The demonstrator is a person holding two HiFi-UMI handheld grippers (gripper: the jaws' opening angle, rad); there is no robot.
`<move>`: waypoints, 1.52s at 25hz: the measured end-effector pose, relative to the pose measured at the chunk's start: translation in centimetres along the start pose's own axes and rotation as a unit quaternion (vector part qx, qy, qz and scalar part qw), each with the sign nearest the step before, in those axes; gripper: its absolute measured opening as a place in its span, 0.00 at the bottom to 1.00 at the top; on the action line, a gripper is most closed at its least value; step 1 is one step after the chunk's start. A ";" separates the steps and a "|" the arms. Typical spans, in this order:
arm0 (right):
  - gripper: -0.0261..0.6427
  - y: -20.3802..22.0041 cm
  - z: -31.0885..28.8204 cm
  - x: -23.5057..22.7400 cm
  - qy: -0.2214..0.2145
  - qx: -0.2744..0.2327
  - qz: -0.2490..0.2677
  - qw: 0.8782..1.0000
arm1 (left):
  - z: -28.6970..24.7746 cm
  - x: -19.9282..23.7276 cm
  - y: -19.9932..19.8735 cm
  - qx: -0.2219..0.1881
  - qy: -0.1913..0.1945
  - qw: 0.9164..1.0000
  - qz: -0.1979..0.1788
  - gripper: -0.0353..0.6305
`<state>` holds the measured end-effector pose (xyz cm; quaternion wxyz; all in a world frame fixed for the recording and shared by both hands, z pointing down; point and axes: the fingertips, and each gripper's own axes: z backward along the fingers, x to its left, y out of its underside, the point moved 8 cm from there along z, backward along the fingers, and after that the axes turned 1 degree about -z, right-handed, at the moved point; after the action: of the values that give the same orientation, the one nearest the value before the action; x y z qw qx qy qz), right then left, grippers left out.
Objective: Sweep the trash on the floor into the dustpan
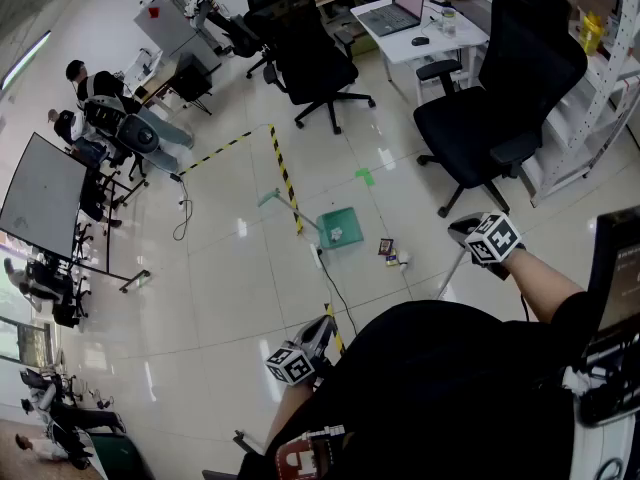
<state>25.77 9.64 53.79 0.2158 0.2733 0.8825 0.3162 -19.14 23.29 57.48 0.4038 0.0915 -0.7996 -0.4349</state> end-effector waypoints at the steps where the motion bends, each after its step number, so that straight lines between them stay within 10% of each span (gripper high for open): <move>1: 0.07 -0.4 0.2 -0.4 0.000 -0.004 0.001 1.000 | -0.3 -0.3 0.0 -0.001 -0.001 1.000 -0.001 0.05; 17: 0.07 -8.8 -1.0 -3.1 0.018 -0.038 0.051 0.998 | -4.7 0.8 -0.8 0.002 0.015 1.000 0.000 0.06; 38: 0.07 -30.5 -25.1 -5.2 0.037 0.037 0.008 0.999 | -10.4 31.3 -14.8 0.060 0.086 0.991 0.077 0.05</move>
<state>5.30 -24.48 52.01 0.1704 0.2767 0.8986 0.2947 -35.21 -7.72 66.87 0.4969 0.0905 -0.7916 -0.3439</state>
